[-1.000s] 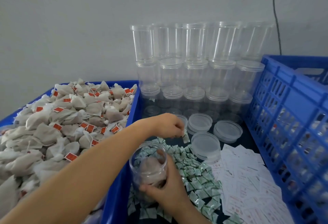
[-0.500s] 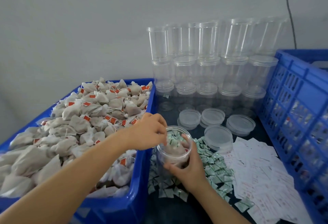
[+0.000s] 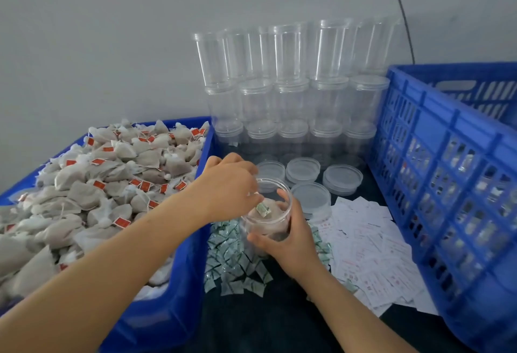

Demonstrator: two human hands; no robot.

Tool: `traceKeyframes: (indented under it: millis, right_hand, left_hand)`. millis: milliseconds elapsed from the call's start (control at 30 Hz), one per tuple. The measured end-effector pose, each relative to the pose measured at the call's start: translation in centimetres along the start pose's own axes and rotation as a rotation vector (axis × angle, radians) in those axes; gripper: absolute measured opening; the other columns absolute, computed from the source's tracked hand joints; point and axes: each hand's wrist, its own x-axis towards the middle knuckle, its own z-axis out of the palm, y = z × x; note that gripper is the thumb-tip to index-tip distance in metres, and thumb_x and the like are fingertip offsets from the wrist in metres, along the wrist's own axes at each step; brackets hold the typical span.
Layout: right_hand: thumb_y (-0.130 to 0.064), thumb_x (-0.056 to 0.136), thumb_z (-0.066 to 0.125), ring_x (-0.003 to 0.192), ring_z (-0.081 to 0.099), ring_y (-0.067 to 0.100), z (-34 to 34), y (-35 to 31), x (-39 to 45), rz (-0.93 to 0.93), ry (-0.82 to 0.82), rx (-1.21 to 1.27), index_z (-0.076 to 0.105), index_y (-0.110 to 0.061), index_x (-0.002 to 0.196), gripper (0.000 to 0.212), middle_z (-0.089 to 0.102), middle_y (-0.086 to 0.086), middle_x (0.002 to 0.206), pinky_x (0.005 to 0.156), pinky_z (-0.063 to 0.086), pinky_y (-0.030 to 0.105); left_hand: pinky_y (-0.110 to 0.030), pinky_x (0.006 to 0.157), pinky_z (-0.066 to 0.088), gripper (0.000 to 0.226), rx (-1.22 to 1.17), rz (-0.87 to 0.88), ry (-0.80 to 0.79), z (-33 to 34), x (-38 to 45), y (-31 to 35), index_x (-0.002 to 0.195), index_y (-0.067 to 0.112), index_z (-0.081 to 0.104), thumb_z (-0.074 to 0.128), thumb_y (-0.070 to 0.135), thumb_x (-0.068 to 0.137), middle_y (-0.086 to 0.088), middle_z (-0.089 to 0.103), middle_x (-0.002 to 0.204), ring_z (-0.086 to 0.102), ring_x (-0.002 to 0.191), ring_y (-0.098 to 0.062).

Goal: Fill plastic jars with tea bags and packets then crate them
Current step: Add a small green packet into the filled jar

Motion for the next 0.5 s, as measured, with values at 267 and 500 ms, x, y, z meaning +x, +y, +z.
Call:
traceKeyframes:
  millis: [267,500]
  right_hand:
    - [-0.052,0.058,0.087,0.105,0.055,-0.02,-2.9,-0.6,-1.0,0.013,0.108,-0.005,0.041,-0.076,0.114,0.076,0.053,-0.049,0.114,0.074,0.046,0.001]
    - [-0.055,0.051,0.086,0.104,0.061,-0.012,-7.8,-0.4,-3.1,0.035,0.306,-0.005,0.043,-0.072,0.114,0.078,0.059,-0.04,0.114,0.076,0.049,0.005]
  left_hand:
    - [-0.019,0.07,0.04,0.017,-0.674,-0.22,0.265,0.0,4.3,1.1,0.091,0.019,0.067,0.054,0.03,0.094,0.006,0.064,0.09,0.056,0.082,-0.007]
    - [-0.023,0.062,0.047,0.014,-1.272,-0.453,0.046,6.2,7.6,5.0,0.079,0.004,0.065,0.059,0.01,0.09,-0.004,0.061,0.068,0.054,0.06,-0.01]
